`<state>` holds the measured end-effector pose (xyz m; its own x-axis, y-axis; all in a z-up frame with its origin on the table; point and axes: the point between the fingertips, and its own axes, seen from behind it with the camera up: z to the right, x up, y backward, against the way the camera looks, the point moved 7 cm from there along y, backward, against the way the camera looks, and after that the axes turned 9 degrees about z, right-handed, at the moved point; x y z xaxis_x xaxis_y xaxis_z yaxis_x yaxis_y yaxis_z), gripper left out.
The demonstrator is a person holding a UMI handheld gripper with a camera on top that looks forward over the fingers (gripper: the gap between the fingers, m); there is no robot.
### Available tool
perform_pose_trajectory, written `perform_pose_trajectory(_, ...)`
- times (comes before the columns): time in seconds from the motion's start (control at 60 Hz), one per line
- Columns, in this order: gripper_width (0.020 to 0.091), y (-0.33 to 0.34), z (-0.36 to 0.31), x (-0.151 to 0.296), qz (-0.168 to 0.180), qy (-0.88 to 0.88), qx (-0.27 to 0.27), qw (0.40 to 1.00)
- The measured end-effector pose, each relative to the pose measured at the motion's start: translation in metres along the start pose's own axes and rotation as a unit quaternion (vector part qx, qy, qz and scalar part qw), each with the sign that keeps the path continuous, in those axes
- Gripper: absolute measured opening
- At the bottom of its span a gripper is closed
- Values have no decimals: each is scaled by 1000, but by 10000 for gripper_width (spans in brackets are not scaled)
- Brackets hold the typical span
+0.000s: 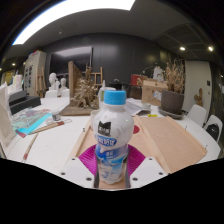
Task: Pour water
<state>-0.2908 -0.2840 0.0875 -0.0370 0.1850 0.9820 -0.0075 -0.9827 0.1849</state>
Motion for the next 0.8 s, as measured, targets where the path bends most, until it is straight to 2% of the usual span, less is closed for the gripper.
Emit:
perform_pose_trajectory(0.2, 342, -4, 5, 18, -17, 15, -16, 1000)
perform_pose_trajectory(0.367, 342, -23, 31, 65, -8, 82, -38, 996)
perform_pose_trajectory(0.517, 343, -68, 68, 111, -2, 201, -71, 977)
perform_pose_trajectory(0.633, 341, -117, 89, 137, 8, 340, -86, 936)
perform_pose_trajectory(0.8, 341, -186, 90, 147, 29, 557, -77, 827)
